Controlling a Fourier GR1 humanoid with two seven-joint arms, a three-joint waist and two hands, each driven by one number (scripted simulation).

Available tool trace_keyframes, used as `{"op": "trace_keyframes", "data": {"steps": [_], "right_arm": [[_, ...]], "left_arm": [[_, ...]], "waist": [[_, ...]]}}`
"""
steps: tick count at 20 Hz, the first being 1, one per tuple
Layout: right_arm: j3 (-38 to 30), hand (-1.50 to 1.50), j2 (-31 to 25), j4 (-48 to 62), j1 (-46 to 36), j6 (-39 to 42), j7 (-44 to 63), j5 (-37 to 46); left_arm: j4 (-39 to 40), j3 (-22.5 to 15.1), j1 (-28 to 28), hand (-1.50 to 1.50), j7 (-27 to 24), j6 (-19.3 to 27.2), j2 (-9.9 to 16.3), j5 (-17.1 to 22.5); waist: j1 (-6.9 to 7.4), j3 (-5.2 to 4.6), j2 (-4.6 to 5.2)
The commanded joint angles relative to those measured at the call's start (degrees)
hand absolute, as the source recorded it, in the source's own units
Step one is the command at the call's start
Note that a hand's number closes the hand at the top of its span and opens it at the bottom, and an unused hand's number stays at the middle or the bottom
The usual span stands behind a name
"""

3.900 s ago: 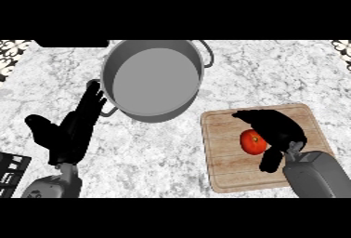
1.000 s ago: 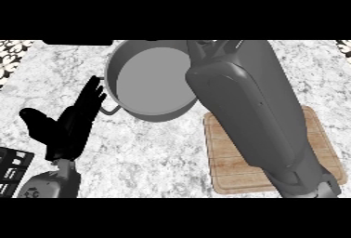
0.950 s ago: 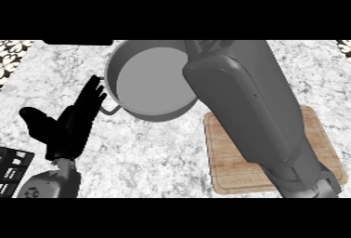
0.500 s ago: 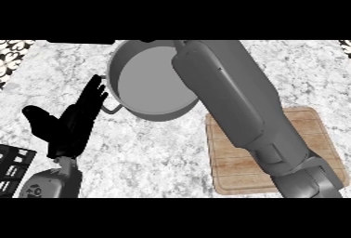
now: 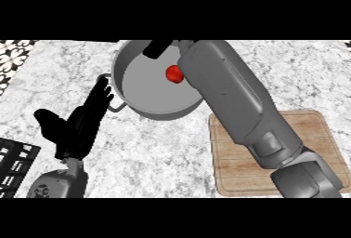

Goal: Pick the tomato from the cutting board and place it in the pot

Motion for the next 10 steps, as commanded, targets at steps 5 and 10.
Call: {"op": "trace_keyframes", "data": {"steps": [5,10], "right_arm": [[-5.23,-1.5,0.0,-1.35,0.84,-18.27,-10.09,-5.69],[-9.36,-1.5,-1.95,0.59,1.22,-23.17,-14.5,-6.59]], "left_arm": [[-1.49,1.7,0.48,0.0,0.6,0.23,1.06,0.38],[-3.64,1.38,1.3,0.0,2.51,0.67,0.92,0.26]], "waist": [[-1.29,0.08,-0.33],[-2.06,0.08,-0.5]]}}
